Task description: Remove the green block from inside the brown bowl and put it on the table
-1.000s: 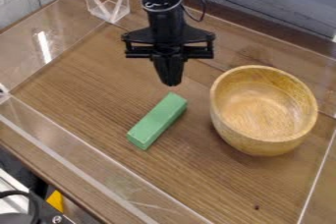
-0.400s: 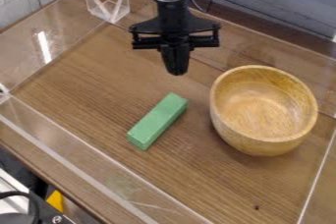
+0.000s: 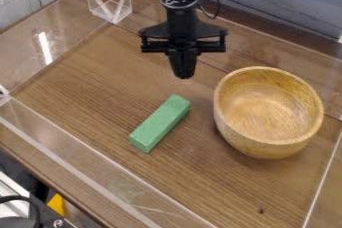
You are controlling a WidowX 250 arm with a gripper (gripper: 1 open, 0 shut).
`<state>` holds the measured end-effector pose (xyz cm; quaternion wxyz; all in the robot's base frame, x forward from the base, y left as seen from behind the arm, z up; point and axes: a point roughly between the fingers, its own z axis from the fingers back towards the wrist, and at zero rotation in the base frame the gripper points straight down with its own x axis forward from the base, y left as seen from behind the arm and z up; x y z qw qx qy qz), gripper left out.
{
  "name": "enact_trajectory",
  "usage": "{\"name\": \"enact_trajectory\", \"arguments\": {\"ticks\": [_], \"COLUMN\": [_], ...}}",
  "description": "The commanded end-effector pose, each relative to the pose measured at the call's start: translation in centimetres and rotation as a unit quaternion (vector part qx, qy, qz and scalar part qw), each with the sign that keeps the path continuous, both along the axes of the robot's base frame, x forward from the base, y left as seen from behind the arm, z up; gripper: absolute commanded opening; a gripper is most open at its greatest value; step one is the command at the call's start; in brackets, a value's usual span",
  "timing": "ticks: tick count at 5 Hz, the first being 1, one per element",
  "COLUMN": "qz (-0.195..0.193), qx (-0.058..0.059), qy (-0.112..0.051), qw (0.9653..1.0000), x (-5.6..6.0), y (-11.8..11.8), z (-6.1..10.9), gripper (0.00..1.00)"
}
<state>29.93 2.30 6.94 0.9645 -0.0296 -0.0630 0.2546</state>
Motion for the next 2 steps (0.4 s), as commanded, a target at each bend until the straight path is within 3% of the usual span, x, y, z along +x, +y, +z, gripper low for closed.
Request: {"name": "enact_trajectory", "arguments": {"ticks": [1, 2], "qz": [0.007, 0.024], "qx": [0.007, 0.009], "qy": [-0.026, -0.025], "qw": [0.9996, 0.9994], "x": [1.71, 2.46], "y": [0.18, 0.79], "z": [0.39, 0.08], "gripper": [0.00, 0.00]}}
